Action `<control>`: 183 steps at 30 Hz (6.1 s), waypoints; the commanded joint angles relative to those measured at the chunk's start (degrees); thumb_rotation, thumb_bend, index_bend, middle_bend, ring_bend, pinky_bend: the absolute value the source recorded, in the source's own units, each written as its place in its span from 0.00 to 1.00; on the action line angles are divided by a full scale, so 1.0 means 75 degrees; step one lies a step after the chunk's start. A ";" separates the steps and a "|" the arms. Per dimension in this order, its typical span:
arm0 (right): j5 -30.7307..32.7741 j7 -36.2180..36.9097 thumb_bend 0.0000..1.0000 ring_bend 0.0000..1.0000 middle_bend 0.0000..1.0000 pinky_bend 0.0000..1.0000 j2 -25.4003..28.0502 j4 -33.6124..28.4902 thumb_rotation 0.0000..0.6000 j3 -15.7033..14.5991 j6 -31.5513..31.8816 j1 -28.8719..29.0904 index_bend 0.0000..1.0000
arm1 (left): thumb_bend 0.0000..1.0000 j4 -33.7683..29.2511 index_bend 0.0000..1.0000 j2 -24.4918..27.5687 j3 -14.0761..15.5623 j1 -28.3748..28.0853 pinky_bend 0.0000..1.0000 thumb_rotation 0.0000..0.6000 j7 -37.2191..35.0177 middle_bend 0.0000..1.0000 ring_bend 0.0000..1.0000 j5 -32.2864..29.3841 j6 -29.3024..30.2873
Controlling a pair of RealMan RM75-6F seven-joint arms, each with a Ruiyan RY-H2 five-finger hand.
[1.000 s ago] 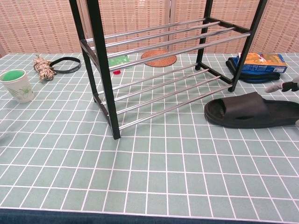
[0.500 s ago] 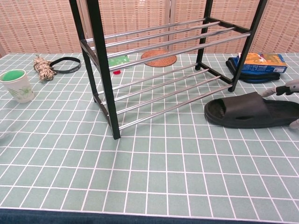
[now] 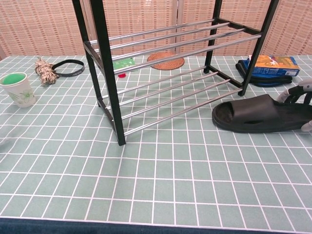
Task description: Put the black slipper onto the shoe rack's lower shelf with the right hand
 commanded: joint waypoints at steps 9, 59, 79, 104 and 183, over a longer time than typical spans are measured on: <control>0.0358 -0.0733 0.20 0.16 0.26 0.22 0.0961 -0.1677 1.00 0.0029 0.1206 -0.0675 0.33 | 0.26 0.0004 0.00 -0.0094 -0.0005 -0.0045 0.29 1.00 0.0206 0.11 0.07 -0.0075 -0.0134; 0.1133 -0.1477 0.17 0.16 0.26 0.22 -0.0400 -0.1264 1.00 0.0808 0.0612 0.0441 0.33 | 0.26 -0.0216 0.00 0.0542 -0.0045 0.0217 0.29 1.00 -0.0906 0.11 0.07 0.0006 0.0381; 0.1179 -0.1428 0.17 0.16 0.26 0.22 -0.0972 -0.0490 1.00 0.0936 0.0476 0.0810 0.33 | 0.26 -0.0773 0.05 0.1003 0.0165 0.1030 0.29 1.00 -0.1044 0.12 0.09 0.0762 0.1861; 0.0885 -0.0716 0.17 0.16 0.26 0.22 -0.1511 0.0299 1.00 0.1064 0.0121 0.1291 0.33 | 0.26 -0.0710 0.05 0.1100 0.0013 0.1069 0.29 1.00 -0.1260 0.12 0.09 0.0683 0.1802; 0.1561 -0.2899 0.18 0.00 0.00 0.04 0.0973 -0.3153 1.00 0.0025 0.2357 -0.0682 0.00 | 0.26 -0.0812 0.06 0.0934 -0.0166 0.1055 0.29 1.00 -0.0737 0.12 0.09 0.0486 0.1527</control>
